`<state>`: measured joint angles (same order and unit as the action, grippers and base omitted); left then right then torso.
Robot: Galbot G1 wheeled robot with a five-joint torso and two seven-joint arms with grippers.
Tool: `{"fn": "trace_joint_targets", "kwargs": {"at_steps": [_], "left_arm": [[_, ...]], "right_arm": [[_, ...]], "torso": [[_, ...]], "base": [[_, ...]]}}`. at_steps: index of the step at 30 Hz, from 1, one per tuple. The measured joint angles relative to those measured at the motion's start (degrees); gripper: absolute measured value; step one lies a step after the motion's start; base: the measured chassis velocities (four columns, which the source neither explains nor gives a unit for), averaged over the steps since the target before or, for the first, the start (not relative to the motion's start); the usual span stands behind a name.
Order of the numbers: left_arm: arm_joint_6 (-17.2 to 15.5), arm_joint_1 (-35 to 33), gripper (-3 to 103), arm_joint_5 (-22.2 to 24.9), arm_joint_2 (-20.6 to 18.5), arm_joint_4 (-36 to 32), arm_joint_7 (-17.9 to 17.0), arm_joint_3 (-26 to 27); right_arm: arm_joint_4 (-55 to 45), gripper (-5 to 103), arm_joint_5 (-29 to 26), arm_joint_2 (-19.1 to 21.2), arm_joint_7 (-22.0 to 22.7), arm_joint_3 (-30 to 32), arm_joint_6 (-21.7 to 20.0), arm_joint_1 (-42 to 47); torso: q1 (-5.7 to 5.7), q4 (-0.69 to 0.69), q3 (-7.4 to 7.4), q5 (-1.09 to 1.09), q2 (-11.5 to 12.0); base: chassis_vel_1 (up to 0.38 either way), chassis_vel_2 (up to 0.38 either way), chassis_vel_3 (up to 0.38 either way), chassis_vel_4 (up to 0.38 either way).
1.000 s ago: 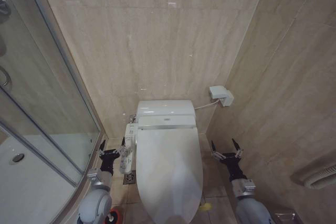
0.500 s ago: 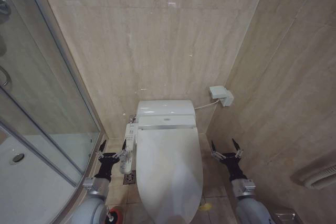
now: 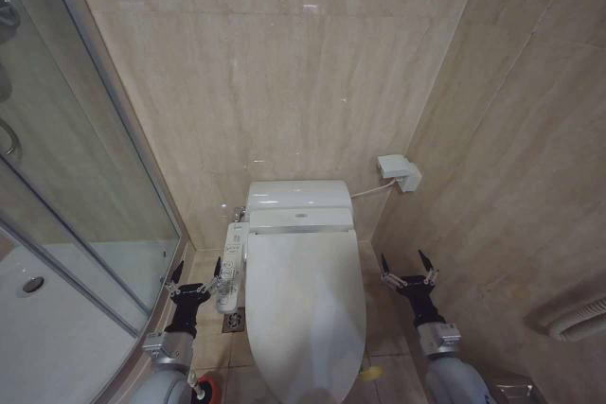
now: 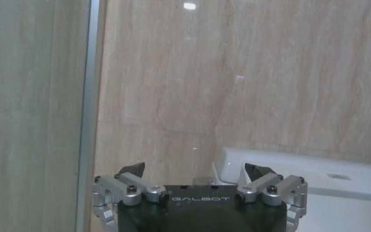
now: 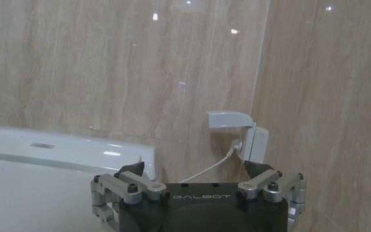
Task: Open the toilet lid, clean the toilet bowl with a toilet brush, close the toilet lid, and flush.
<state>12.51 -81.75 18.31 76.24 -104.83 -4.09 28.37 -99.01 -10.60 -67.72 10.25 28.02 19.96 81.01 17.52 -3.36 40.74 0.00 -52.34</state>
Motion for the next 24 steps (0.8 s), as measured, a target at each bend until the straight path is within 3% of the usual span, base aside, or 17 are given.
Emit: {"fn": "trace_joint_targets", "kwargs": {"at_steps": [24], "left_arm": [[-0.7,0.9,100,0.9,-1.0,0.4,0.1,-1.5]], "right_arm": [[0.0,100,0.0,0.0,0.0,0.0,0.0,0.0]], "torso": [[0.01,0.00,0.00,0.00,0.0]], "base": [[0.000,0.000,0.000,0.000]]}}
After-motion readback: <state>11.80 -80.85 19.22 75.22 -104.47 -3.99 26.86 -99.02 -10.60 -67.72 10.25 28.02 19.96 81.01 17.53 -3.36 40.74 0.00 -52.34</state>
